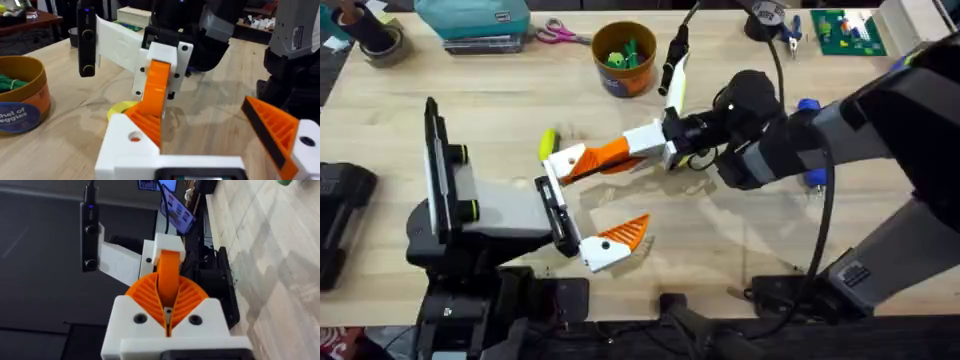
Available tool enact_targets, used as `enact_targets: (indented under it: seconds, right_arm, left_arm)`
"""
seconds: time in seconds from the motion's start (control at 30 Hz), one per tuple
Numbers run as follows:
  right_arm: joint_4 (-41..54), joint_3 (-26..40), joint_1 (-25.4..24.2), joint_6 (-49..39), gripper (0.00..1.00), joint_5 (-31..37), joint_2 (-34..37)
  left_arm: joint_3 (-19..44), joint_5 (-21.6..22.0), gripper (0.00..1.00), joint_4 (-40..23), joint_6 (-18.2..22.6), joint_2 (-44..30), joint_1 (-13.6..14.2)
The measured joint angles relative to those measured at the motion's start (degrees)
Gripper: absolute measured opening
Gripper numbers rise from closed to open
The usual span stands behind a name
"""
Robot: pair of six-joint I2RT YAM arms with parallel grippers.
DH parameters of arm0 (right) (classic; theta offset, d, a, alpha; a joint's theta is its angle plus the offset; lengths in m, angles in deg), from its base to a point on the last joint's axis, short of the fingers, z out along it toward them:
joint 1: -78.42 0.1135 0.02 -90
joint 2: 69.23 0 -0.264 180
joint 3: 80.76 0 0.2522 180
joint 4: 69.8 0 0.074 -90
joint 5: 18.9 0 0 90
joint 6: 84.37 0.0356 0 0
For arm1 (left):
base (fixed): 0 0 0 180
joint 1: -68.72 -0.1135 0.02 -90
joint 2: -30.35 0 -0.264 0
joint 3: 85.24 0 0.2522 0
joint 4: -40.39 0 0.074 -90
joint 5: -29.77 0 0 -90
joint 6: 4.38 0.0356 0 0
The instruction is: Pick up the gripper from the table and insert it into the empty holder that is missing its gripper. Then pick up a screw, insert it into the mounting hole, and use the screwdriver to tighten it. Finally, clean up the table by picking up the vegetable and placing it into the bucket.
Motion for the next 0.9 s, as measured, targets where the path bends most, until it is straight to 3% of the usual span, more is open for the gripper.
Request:
enact_targets:
  seconds: [0.47,0.5,0.67,0.7,0.9]
  right_arm:
    - [0.02,0.02,0.0,0.02,0.013,-0.15,0.0]
    - [0.09,0.02,0.0,0.19,0.102,-0.19,0.0]
    - [0.19,0.02,0.5,0.2,0.857,-0.41,0.11]
    - [0.11,0.02,0.5,0.1,0.957,-0.42,0.11]
    - [0.17,0.04,0.48,0.17,0.994,-0.42,0.11]
  left_arm:
    - [0.0,0.0,0.986,-0.01,0.0,0.0,0.0]
    - [0.0,0.0,0.986,0.01,0.01,0.0,0.0]
    - [0.02,-0.48,0.985,-0.07,0.02,0.0,0.11]
    - [0.02,-0.49,0.985,-0.09,0.02,-0.02,0.11]
    - [0.02,-0.63,0.985,-0.09,0.0,0.0,0.11]
